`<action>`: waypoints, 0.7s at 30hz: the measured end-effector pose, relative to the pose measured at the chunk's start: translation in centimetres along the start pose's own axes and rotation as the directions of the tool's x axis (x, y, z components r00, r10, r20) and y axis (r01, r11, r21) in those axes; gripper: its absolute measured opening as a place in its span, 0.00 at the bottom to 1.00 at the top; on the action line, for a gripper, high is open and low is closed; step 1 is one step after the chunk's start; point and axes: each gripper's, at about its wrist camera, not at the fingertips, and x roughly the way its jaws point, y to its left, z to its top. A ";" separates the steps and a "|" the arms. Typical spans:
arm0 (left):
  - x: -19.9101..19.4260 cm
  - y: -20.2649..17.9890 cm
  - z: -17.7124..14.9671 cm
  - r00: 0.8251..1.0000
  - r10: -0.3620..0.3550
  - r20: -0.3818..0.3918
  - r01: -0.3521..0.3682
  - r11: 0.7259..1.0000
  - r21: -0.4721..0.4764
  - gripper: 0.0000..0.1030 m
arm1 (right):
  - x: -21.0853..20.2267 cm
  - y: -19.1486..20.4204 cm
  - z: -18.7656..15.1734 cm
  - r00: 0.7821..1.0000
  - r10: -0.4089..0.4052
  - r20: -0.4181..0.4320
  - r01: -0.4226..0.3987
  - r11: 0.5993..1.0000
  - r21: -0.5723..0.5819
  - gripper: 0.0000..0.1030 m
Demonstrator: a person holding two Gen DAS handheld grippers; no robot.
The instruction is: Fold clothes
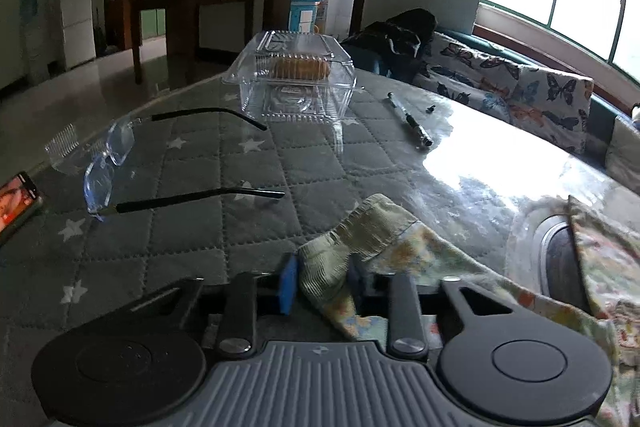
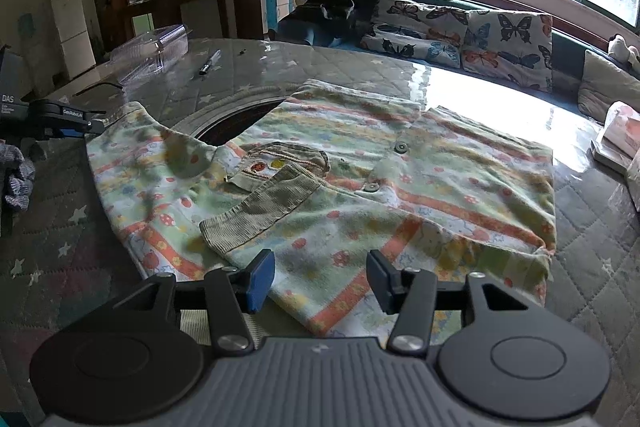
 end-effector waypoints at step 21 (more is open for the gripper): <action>-11.6 -18.0 -2.1 0.787 -0.612 -0.079 0.616 0.770 0.168 0.08 | -3.3 -4.1 -1.6 0.995 -0.074 0.066 0.063 0.986 0.153 0.52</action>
